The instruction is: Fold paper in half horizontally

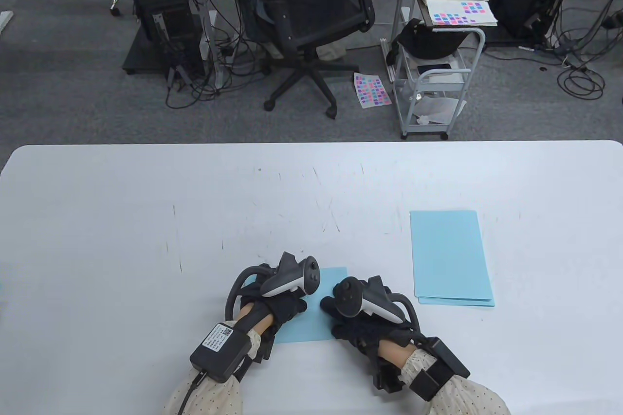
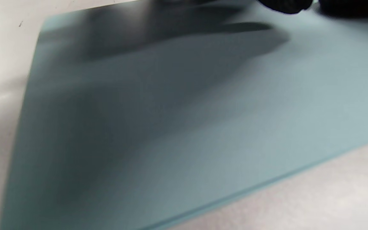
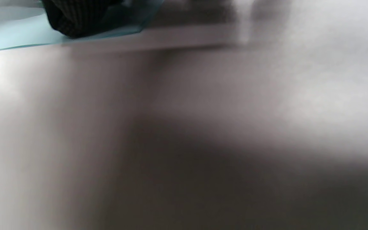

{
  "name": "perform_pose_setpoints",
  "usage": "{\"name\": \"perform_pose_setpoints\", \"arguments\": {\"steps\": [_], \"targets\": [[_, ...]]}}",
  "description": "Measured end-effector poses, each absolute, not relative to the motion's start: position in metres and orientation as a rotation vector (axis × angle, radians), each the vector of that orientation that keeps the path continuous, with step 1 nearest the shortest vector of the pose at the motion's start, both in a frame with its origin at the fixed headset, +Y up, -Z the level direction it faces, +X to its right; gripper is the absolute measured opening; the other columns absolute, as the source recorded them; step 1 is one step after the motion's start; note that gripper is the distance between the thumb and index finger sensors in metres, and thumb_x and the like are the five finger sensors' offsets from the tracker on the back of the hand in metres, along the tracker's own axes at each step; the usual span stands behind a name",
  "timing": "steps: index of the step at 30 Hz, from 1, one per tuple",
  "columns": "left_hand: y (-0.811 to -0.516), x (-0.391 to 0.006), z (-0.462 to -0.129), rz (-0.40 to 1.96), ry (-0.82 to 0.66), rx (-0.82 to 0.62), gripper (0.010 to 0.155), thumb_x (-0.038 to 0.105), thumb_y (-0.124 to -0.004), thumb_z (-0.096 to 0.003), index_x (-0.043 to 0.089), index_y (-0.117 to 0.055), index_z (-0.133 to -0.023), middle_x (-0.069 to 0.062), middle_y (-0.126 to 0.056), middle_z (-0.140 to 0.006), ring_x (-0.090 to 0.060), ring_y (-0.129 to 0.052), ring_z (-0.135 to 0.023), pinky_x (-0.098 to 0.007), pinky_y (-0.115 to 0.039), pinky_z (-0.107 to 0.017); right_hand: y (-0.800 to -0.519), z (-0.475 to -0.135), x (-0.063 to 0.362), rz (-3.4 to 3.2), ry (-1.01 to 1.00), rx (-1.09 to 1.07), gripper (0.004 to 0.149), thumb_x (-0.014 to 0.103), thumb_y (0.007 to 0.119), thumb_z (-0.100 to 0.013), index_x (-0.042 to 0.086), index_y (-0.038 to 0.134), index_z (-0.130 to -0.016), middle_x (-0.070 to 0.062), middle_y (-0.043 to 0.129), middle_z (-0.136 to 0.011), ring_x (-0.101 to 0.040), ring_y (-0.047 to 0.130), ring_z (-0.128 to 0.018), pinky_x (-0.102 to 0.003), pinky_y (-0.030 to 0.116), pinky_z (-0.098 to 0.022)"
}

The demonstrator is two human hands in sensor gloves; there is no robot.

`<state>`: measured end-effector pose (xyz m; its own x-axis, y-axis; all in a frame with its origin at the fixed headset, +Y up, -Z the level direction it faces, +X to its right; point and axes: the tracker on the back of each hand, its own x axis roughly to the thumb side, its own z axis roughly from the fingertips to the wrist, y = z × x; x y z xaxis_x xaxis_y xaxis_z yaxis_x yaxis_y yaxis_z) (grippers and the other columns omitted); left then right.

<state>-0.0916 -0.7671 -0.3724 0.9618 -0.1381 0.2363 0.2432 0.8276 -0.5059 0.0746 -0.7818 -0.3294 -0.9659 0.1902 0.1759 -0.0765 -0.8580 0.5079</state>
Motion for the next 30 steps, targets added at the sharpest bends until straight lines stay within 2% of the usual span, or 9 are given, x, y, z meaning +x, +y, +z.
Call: {"name": "perform_pose_setpoints", "arguments": {"steps": [10,30], "targets": [[-0.772,-0.104,-0.373,-0.211,-0.184,-0.570,0.066,0.054,-0.066,-0.0405,0.066,-0.032,-0.096,0.041,-0.027,-0.112,-0.003,-0.026,-0.116,-0.046,-0.032,-0.091,-0.783,-0.329,0.076,2.890,0.777,0.330,0.064,0.046,0.067,-0.047,0.051,0.034,-0.102,0.019,0.016,-0.117,-0.030,0.007,-0.108,-0.064,0.009,-0.073],[-0.773,-0.148,-0.373,-0.179,-0.101,-0.569,0.065,0.054,-0.066,-0.0401,0.068,-0.033,-0.094,0.043,-0.027,-0.110,-0.005,-0.026,-0.116,-0.047,-0.034,-0.090,-0.783,-0.328,0.076,2.897,0.768,0.332,0.064,0.046,0.066,-0.047,0.051,0.033,-0.102,0.019,0.016,-0.116,-0.030,0.007,-0.108,-0.064,0.010,-0.073]]}}
